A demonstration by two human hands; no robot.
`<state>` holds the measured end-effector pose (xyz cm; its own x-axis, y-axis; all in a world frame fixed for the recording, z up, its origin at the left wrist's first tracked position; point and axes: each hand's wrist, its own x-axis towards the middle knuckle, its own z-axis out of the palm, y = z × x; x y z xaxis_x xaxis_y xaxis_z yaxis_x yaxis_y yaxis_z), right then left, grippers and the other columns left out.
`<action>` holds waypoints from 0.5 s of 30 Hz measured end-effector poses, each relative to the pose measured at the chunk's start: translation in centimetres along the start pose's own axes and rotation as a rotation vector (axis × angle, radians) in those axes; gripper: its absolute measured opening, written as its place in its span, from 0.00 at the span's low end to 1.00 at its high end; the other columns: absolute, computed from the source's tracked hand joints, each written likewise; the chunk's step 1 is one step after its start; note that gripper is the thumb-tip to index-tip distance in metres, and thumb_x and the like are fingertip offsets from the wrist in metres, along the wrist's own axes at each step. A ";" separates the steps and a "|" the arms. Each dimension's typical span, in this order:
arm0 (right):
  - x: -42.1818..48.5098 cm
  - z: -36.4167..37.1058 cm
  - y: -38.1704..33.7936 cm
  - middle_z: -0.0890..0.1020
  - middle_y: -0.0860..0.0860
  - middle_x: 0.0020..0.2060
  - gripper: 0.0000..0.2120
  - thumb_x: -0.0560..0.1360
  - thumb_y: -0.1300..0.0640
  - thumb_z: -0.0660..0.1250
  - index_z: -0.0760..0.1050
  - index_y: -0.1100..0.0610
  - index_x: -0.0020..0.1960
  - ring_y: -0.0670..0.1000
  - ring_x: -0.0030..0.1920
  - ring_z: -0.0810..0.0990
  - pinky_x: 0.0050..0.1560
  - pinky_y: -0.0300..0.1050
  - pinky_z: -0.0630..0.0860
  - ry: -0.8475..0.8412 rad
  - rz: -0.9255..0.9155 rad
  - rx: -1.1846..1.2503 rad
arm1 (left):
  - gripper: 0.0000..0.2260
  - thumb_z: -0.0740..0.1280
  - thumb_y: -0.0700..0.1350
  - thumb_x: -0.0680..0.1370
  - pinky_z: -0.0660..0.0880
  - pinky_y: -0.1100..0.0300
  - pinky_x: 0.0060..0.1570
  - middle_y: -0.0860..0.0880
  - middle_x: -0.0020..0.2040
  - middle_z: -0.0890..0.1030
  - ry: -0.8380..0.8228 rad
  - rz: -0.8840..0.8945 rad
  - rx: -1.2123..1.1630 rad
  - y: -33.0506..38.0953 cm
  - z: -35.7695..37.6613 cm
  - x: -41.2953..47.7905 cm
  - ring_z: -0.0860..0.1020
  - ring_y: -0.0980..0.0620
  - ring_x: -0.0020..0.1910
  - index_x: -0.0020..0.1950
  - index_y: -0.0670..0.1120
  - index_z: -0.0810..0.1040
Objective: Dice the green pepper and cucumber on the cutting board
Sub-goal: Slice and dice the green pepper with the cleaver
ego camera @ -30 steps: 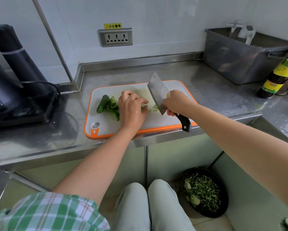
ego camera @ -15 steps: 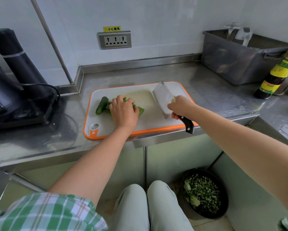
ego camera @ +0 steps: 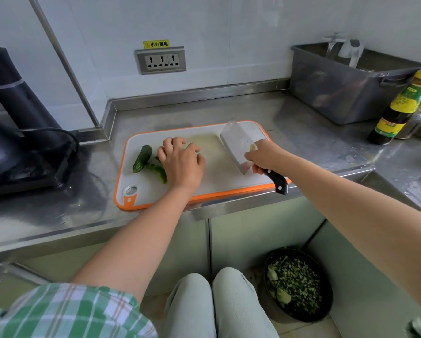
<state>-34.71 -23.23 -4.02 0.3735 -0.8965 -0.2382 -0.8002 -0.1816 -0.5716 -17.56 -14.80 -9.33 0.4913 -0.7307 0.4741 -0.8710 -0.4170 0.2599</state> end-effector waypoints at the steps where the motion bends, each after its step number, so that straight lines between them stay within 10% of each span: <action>1: 0.1 -0.5 0.4 0.78 0.55 0.26 0.09 0.76 0.63 0.58 0.69 0.61 0.36 0.50 0.23 0.72 0.27 0.39 0.69 0.034 0.024 -0.009 | 0.08 0.66 0.48 0.74 0.54 0.53 0.57 0.49 0.59 0.75 0.019 0.014 0.006 0.0 0.0 0.0 0.65 0.44 0.61 0.50 0.53 0.83; 5: 0.3 -1.9 1.1 0.74 0.49 0.16 0.15 0.73 0.66 0.57 0.70 0.61 0.28 0.51 0.25 0.72 0.35 0.41 0.72 0.103 0.096 -0.078 | 0.08 0.66 0.47 0.74 0.55 0.53 0.56 0.50 0.54 0.77 0.051 0.065 -0.018 0.1 0.2 0.3 0.65 0.44 0.59 0.49 0.53 0.83; 11: 0.1 -0.7 -0.1 0.76 0.53 0.22 0.09 0.75 0.60 0.63 0.70 0.61 0.37 0.48 0.18 0.69 0.21 0.34 0.65 -0.031 -0.027 0.051 | 0.09 0.63 0.47 0.77 0.59 0.54 0.51 0.51 0.49 0.81 0.005 0.112 -0.127 2.0 0.3 0.7 0.68 0.44 0.57 0.50 0.53 0.83; 15: 0.4 -0.9 0.9 0.79 0.54 0.26 0.06 0.73 0.64 0.59 0.73 0.63 0.39 0.51 0.24 0.73 0.29 0.40 0.70 0.041 0.025 -0.043 | 0.10 0.62 0.46 0.77 0.64 0.53 0.49 0.51 0.44 0.83 -0.036 0.136 -0.206 2.8 0.7 0.8 0.71 0.45 0.54 0.49 0.51 0.83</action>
<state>-35.68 -24.17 -3.89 0.3342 -0.9167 -0.2189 -0.8289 -0.1754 -0.5312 -19.63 -16.87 -8.79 0.3665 -0.7928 0.4869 -0.9102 -0.1972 0.3641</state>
